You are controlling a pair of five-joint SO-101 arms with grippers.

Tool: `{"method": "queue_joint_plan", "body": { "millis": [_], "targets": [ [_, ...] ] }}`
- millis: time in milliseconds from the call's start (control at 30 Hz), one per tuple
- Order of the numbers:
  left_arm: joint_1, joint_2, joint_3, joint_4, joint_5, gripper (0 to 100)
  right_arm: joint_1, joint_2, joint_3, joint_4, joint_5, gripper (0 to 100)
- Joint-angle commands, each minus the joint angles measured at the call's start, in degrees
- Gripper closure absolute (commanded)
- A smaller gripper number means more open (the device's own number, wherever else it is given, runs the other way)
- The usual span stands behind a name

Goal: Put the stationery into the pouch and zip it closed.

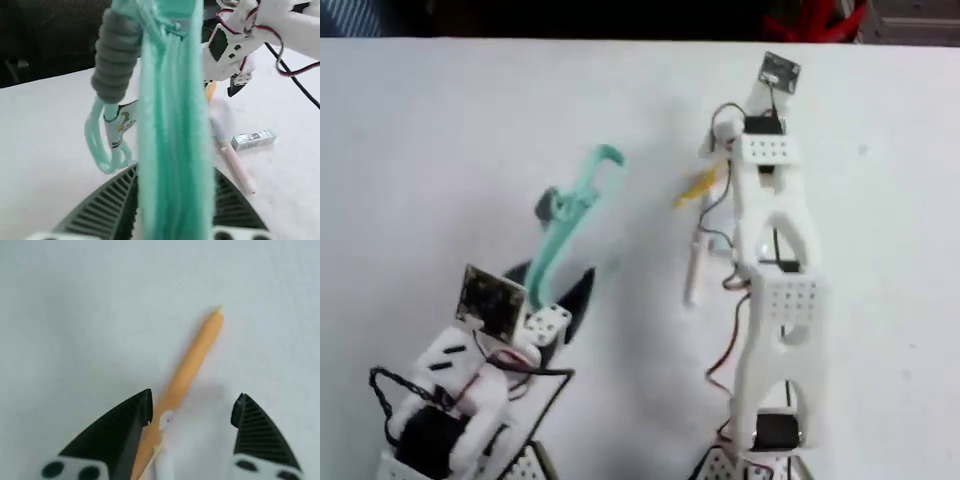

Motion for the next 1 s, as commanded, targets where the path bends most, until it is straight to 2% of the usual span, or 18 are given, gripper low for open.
{"method": "queue_joint_plan", "body": {
  "millis": [0, 167, 300, 367, 533, 733, 967],
  "targets": [
    [0.8, 0.0, -0.4, -0.1, -0.3, 82, 0.6, 7.1, -17.8, 4.9, -0.4, 74.8],
    [1.3, 0.0, -0.3, -0.1, -0.3, 82, 0.4, 18.1, -33.5, 6.8, 0.3, 78.0],
    [1.0, 0.0, -0.3, 0.1, -0.3, 82, 1.7, 23.7, -41.8, 8.7, 7.2, 99.1],
    [1.0, 0.0, -0.3, 0.1, -0.3, 82, 1.9, 25.1, -45.2, 11.5, 8.6, 95.7],
    [1.0, 0.0, -0.3, 0.1, -0.3, 82, 0.8, 25.3, -54.4, 22.5, 8.5, 98.0],
    [1.3, 0.0, -0.2, 0.1, -0.3, 82, 0.0, 15.6, -53.7, 29.1, 8.5, 98.1],
    [1.0, 0.0, -0.2, 0.1, -0.3, 82, -2.1, -7.3, -53.5, 35.6, 9.7, 98.1]
  ]
}}
